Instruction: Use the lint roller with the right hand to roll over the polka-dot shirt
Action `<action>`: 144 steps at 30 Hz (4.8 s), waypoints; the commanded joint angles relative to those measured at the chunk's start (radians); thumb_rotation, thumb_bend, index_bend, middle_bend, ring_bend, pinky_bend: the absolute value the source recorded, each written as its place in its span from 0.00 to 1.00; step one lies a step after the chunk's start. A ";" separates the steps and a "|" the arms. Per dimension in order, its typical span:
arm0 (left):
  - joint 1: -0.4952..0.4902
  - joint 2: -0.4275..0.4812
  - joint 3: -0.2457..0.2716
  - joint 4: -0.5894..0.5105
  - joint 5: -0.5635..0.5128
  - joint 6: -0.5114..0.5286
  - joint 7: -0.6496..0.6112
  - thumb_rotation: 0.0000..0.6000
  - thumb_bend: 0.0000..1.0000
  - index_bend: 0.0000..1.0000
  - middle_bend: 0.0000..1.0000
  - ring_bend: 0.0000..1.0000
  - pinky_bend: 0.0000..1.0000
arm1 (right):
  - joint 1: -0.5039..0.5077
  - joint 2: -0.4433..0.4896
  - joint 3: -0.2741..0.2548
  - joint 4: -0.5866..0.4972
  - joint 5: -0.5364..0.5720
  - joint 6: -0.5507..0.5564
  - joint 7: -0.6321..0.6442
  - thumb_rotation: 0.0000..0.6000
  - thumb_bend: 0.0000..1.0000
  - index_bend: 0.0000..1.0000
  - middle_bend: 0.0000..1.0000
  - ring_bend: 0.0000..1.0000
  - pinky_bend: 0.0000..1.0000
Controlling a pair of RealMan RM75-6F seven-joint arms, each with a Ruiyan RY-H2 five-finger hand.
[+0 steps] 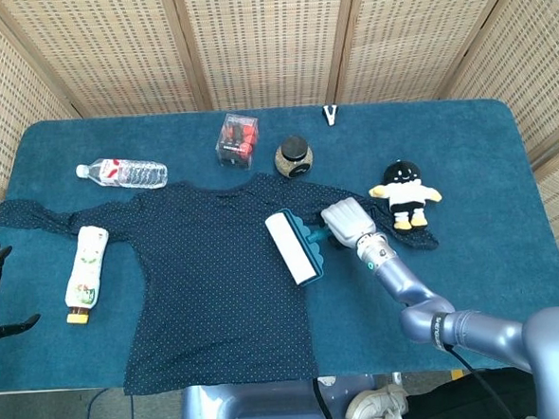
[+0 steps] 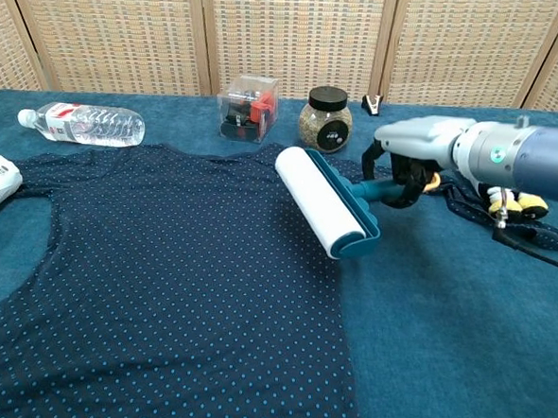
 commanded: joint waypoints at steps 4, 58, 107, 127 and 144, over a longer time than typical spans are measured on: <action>0.005 0.015 0.010 -0.003 0.033 0.003 -0.040 1.00 0.00 0.00 0.00 0.00 0.00 | 0.053 0.111 0.026 -0.251 0.114 0.113 -0.231 1.00 0.86 0.72 1.00 1.00 1.00; -0.049 0.009 0.000 0.060 -0.042 -0.112 -0.090 1.00 0.00 0.00 0.00 0.00 0.00 | 0.501 -0.461 0.034 0.090 0.689 0.350 -0.908 1.00 0.95 0.69 1.00 1.00 1.00; -0.052 0.002 0.000 0.062 -0.048 -0.110 -0.083 1.00 0.00 0.00 0.00 0.00 0.00 | 0.399 -0.549 0.041 0.075 0.460 0.407 -1.086 1.00 0.94 0.69 1.00 1.00 1.00; -0.054 -0.005 -0.001 0.058 -0.058 -0.106 -0.059 1.00 0.00 0.00 0.00 0.00 0.00 | 0.281 -0.479 0.041 0.265 0.505 0.395 -1.103 1.00 0.94 0.69 1.00 1.00 1.00; -0.031 0.019 0.013 0.036 0.003 -0.067 -0.107 1.00 0.00 0.00 0.00 0.00 0.00 | 0.178 -0.344 0.097 0.010 0.436 0.552 -1.029 1.00 0.00 0.00 1.00 1.00 1.00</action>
